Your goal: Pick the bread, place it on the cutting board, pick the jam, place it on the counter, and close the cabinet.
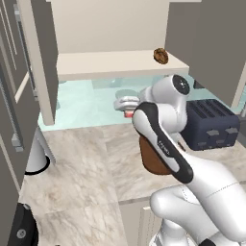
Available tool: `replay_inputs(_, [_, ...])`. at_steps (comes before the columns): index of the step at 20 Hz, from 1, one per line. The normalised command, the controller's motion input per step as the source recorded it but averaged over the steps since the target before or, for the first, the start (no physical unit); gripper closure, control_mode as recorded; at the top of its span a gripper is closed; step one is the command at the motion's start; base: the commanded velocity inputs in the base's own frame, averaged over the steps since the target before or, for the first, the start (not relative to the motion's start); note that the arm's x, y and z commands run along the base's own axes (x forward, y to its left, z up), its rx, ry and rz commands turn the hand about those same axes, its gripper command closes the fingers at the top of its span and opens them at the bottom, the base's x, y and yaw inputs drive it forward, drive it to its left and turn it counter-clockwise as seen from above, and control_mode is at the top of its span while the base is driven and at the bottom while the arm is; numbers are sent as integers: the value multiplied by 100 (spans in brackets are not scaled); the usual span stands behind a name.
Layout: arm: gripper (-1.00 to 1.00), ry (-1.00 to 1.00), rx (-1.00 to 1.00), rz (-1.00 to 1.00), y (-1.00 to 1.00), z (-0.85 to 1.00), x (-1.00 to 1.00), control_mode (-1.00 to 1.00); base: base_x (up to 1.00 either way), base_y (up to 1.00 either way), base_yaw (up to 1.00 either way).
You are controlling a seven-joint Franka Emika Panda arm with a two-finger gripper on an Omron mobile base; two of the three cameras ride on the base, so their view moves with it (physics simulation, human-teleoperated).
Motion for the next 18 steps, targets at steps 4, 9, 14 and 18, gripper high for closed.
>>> replay_inputs(4, [100, 21, 0, -3, 1, -75, 17, -100, 0, 0, 0])
replay_inputs(9, [100, 5, 0, -4, 1, -69, 18, -100, 0, 0, 0])
replay_inputs(14, [100, -1, 0, -5, 4, -51, 18, -100, 0, 0, 0])
replay_inputs(18, [100, -3, 0, -4, 9, -44, 20, -100, 0, 0, 0])
